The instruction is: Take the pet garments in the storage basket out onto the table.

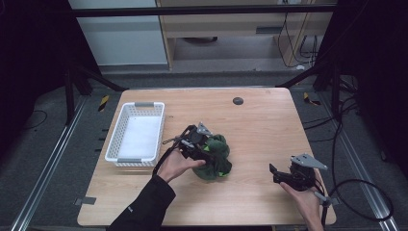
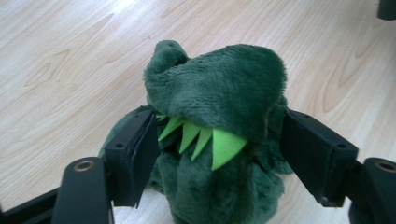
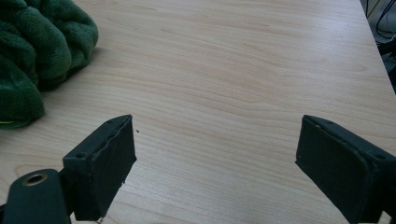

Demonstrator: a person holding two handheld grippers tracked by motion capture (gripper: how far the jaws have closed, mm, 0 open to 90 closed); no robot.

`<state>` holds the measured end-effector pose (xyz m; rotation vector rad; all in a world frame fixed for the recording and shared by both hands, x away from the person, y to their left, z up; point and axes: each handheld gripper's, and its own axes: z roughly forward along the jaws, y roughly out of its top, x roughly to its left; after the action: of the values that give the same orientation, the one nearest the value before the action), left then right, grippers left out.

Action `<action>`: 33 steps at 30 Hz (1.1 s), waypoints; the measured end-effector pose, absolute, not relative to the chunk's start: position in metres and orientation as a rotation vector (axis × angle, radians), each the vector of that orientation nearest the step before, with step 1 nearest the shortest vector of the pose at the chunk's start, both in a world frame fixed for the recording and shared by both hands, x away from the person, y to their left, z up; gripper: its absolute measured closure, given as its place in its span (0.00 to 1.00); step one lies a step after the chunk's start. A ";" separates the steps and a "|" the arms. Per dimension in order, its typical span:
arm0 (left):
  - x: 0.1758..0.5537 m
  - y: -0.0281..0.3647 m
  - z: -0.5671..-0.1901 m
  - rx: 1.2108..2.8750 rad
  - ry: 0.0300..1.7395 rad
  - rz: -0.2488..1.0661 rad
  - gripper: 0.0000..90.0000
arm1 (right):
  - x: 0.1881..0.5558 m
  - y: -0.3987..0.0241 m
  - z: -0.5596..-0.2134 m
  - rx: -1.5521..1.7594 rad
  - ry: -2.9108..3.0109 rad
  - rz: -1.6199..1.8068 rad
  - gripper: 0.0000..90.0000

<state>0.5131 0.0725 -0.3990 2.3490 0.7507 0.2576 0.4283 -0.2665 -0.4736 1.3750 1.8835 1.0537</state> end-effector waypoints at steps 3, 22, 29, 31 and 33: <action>0.508 0.076 -0.396 2.347 0.736 0.257 0.29 | 0.428 -0.267 -0.474 1.377 1.882 1.055 0.13; 0.476 0.128 -0.381 2.139 0.776 0.354 0.23 | 0.428 -0.266 -0.473 1.383 1.878 1.054 0.12; 0.466 0.148 -0.384 2.069 0.819 0.390 0.24 | 0.428 -0.266 -0.473 1.383 1.877 1.054 0.12; 0.462 0.156 -0.386 2.053 0.836 0.400 0.24 | 0.427 -0.266 -0.474 1.382 1.879 1.054 0.12; 0.458 0.163 -0.388 2.036 0.847 0.403 0.23 | 0.427 -0.266 -0.473 1.390 1.879 1.056 0.12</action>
<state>0.4585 0.1629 -0.3879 2.0364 0.8468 0.4032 0.4269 -0.2657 -0.4733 1.3897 1.8792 1.0556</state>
